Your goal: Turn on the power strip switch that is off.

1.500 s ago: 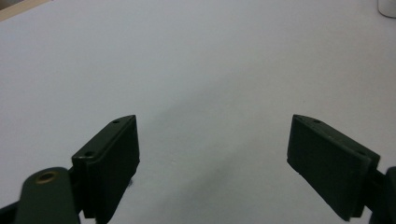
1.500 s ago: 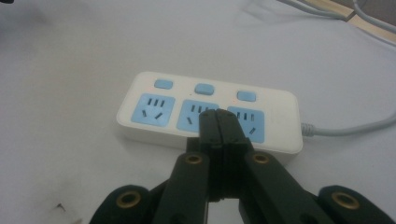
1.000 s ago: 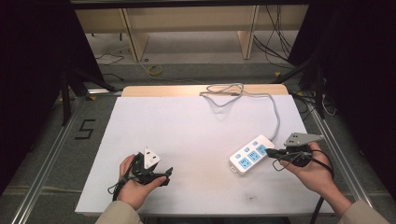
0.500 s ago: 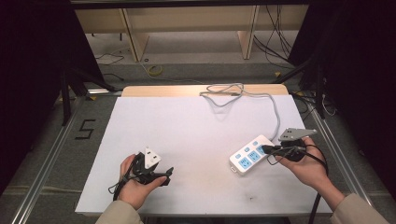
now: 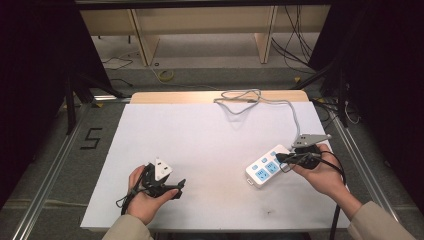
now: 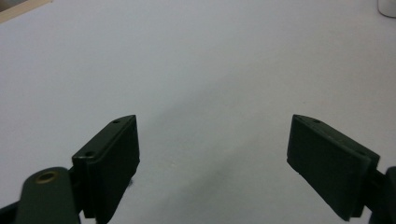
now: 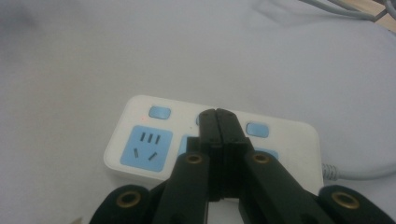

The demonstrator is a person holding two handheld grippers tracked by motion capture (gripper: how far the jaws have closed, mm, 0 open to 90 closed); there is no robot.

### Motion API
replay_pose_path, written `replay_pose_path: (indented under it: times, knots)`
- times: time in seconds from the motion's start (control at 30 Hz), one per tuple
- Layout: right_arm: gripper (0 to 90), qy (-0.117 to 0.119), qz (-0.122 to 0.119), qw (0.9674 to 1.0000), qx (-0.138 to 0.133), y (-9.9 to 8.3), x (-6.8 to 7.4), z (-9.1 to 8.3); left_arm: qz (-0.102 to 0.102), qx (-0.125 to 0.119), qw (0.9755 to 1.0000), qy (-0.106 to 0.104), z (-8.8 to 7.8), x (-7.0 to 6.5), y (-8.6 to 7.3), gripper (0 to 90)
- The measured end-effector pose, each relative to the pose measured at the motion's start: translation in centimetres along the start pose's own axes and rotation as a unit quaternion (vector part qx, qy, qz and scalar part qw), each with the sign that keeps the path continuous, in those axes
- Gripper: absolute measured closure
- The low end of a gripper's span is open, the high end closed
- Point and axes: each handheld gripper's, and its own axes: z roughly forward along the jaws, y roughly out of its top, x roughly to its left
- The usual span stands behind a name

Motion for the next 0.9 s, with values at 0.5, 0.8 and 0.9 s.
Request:
replay_pose_path:
  times: [0.5, 0.8, 0.9]
  knots:
    - [90.0, 0.004, 0.0, 0.9999, 0.012, 1.1, -0.1, 1.3, 0.0, 0.0, 1.0, 0.0, 0.0, -0.1, 0.0, 16.5]
    - [90.0, 0.007, -0.002, 0.9998, 0.019, 1.5, -0.2, 2.0, 0.001, -0.001, 1.0, 0.0, 0.1, -0.1, 0.0, 16.5]
    - [90.0, 0.007, -0.001, 0.9997, 0.021, 1.7, -0.2, 2.3, 0.001, -0.001, 1.0, 0.0, 0.1, -0.1, 0.0, 16.5]
